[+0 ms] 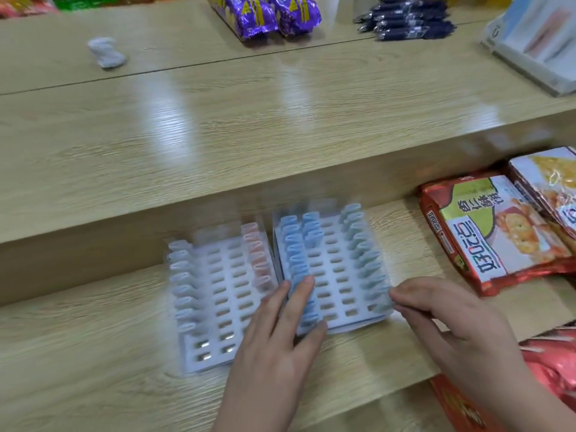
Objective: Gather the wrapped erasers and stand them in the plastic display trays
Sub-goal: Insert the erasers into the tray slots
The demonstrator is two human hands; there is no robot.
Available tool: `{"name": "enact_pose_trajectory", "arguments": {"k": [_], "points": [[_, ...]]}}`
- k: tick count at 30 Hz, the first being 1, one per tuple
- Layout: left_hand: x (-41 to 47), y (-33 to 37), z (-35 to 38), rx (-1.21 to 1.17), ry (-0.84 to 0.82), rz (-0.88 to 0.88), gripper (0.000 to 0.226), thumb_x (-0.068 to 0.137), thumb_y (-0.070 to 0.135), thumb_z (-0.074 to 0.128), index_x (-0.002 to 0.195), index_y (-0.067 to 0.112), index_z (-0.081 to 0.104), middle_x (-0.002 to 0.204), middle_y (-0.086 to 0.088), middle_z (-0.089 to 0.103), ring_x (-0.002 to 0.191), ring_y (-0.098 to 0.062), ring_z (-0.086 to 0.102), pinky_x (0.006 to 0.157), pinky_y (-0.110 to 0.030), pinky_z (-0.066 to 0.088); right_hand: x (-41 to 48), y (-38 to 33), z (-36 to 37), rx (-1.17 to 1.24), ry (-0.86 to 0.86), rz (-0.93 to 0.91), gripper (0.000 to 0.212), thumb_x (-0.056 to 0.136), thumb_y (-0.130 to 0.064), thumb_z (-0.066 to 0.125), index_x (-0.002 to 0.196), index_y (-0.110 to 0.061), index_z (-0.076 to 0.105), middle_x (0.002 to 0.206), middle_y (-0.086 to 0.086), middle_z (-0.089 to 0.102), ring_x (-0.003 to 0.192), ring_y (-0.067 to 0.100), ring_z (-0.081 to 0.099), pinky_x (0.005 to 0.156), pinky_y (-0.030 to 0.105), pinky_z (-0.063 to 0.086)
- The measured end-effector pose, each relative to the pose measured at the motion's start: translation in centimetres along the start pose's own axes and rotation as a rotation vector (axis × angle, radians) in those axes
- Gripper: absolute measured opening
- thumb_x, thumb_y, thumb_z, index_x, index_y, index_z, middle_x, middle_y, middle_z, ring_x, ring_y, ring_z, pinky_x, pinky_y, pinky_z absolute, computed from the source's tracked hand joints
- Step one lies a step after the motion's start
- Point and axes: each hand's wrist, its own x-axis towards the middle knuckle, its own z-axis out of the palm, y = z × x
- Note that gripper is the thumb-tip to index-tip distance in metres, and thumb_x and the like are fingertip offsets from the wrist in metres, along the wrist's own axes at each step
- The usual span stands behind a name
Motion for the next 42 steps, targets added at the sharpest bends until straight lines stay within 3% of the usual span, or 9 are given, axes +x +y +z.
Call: {"name": "enact_pose_trajectory", "arguments": {"k": [5,10,15,22,24,28,33,37,42], "points": [[-0.1,0.2,0.1,0.003,0.021,-0.005,0.032,0.088,0.019,0.047,0.109,0.023,0.072,0.160,-0.007,0.028,0.139,-0.034,0.043,0.099,-0.051,0.050,-0.4,0.4,0.7,-0.009,-0.018,-0.009,0.020,0.088,-0.024,0.062,0.093,-0.013,0.077,0.098,-0.009,0.070,0.095,0.003,0.066,0.081,0.022,0.052],[-0.3,0.5,-0.3,0.027,-0.006,0.005,0.029,0.092,0.023,0.046,0.110,0.023,0.068,0.162,-0.010,0.024,0.142,-0.035,0.039,0.102,-0.050,0.048,-1.2,0.4,0.7,-0.254,-0.001,-0.028,0.021,0.089,-0.022,0.062,0.101,-0.021,0.078,0.099,0.000,0.067,0.079,0.020,0.061,0.068,0.029,0.047],[-1.5,0.2,-3.0,-0.069,0.078,-0.070,0.032,0.090,0.016,0.050,0.119,0.023,0.061,0.158,-0.016,0.034,0.143,-0.032,0.039,0.106,-0.045,0.044,-0.5,-2.0,1.6,-0.147,0.043,-0.052,0.027,0.087,-0.018,0.058,0.111,-0.017,0.071,0.091,0.010,0.063,0.068,0.029,0.055,0.065,0.046,0.048],[-9.1,-3.5,-9.7,-0.218,0.427,-0.474,0.028,0.089,0.016,0.060,0.115,0.025,0.065,0.126,0.007,0.057,0.112,-0.013,0.059,0.091,-0.029,0.049,1.3,-13.0,7.5,0.073,-0.046,-0.193,0.023,0.084,-0.012,0.060,0.100,-0.012,0.077,0.097,0.003,0.066,0.086,0.020,0.059,0.086,0.020,0.041],[-12.9,-4.2,-11.7,-0.269,0.489,-0.652,0.029,0.089,0.023,0.057,0.114,0.036,0.065,0.120,0.020,0.055,0.106,-0.008,0.061,0.088,-0.021,0.049,0.9,-16.3,9.6,0.154,-0.143,-0.205,0.026,0.087,-0.021,0.056,0.104,-0.016,0.075,0.102,-0.001,0.065,0.092,0.016,0.058,0.090,0.014,0.038],[-21.0,-5.6,-15.5,-0.317,0.612,-0.959,0.032,0.083,0.035,0.053,0.109,0.050,0.062,0.115,0.022,0.056,0.094,-0.004,0.063,0.076,-0.005,0.043,-1.0,-22.8,14.0,0.210,-0.413,-0.221,0.039,0.085,-0.038,0.052,0.119,-0.024,0.066,0.114,-0.007,0.058,0.103,0.008,0.052,0.098,0.000,0.023],[-30.4,-8.8,-19.9,-0.249,0.675,-1.172,0.037,0.078,0.041,0.050,0.110,0.058,0.058,0.113,0.026,0.052,0.101,0.001,0.058,0.084,-0.003,0.039,-4.4,-31.6,19.5,0.272,-0.617,-0.250,0.045,0.083,-0.042,0.055,0.124,-0.024,0.061,0.118,-0.006,0.056,0.109,0.012,0.052,0.103,0.007,0.024],[-37.1,-12.8,-22.6,-0.268,0.654,-1.225,0.038,0.081,0.043,0.048,0.115,0.061,0.052,0.116,0.026,0.049,0.110,-0.003,0.055,0.088,-0.004,0.037,-6.5,-39.4,23.9,0.277,-0.652,-0.233,0.046,0.083,-0.044,0.054,0.125,-0.026,0.058,0.120,-0.009,0.053,0.109,0.011,0.050,0.094,0.013,0.029],[-45.3,-19.1,-27.0,-0.347,0.500,-1.166,0.035,0.090,0.034,0.057,0.117,0.055,0.048,0.124,0.030,0.042,0.121,0.002,0.046,0.095,-0.011,0.037,-7.8,-47.5,29.1,0.158,-0.679,-0.179,0.050,0.086,-0.049,0.054,0.131,-0.027,0.054,0.128,-0.013,0.049,0.121,0.008,0.045,0.102,0.017,0.028]]}}
